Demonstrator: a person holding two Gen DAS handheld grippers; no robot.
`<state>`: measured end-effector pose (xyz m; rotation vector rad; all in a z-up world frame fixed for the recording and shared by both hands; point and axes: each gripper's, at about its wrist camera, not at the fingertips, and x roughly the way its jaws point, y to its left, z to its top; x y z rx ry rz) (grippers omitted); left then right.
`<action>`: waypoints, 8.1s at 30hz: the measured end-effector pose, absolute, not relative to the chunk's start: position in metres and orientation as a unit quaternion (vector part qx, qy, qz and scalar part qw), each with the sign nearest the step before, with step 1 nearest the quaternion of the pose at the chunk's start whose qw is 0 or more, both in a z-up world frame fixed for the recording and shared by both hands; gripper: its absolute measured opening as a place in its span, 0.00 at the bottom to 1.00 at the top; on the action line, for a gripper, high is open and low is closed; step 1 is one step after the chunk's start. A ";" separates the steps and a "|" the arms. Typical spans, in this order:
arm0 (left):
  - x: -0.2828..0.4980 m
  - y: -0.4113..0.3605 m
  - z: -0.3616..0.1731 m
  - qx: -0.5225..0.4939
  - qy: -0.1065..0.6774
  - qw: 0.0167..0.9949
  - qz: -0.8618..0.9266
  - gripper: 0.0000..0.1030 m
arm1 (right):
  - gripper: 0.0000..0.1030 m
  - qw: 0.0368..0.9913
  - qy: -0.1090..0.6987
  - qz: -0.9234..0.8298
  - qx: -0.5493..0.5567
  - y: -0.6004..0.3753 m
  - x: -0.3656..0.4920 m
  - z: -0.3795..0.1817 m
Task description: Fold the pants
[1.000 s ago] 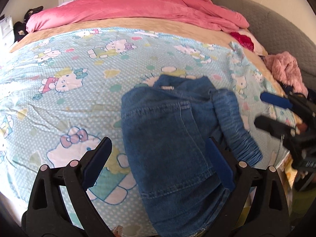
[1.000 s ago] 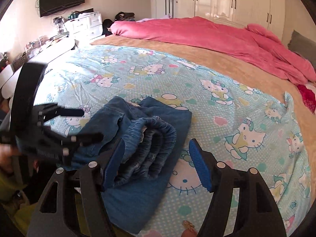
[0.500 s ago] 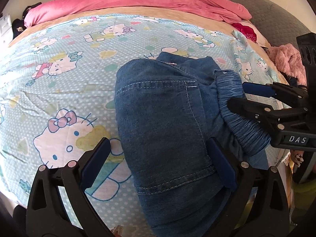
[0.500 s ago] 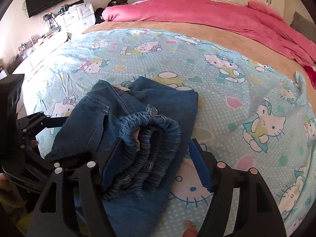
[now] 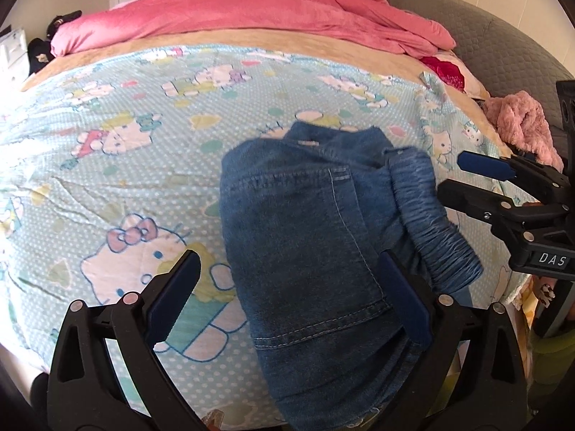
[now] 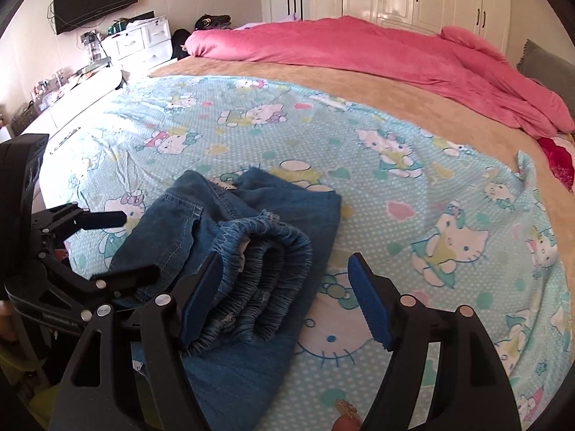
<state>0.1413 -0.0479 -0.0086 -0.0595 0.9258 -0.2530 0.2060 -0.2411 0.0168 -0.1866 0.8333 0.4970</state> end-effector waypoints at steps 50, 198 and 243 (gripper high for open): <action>0.163 -0.054 -0.031 -0.047 0.473 0.870 -0.129 0.59 | 0.55 0.829 0.489 0.269 0.035 -0.268 0.231 -0.037; 0.083 -0.086 0.013 -0.020 0.385 0.920 -0.067 0.91 | 0.96 0.931 0.347 0.106 -0.020 -0.319 0.115 0.008; 0.092 -0.080 -0.006 -0.012 0.400 0.915 -0.049 0.91 | 0.96 0.927 0.363 0.095 -0.004 -0.314 0.131 -0.014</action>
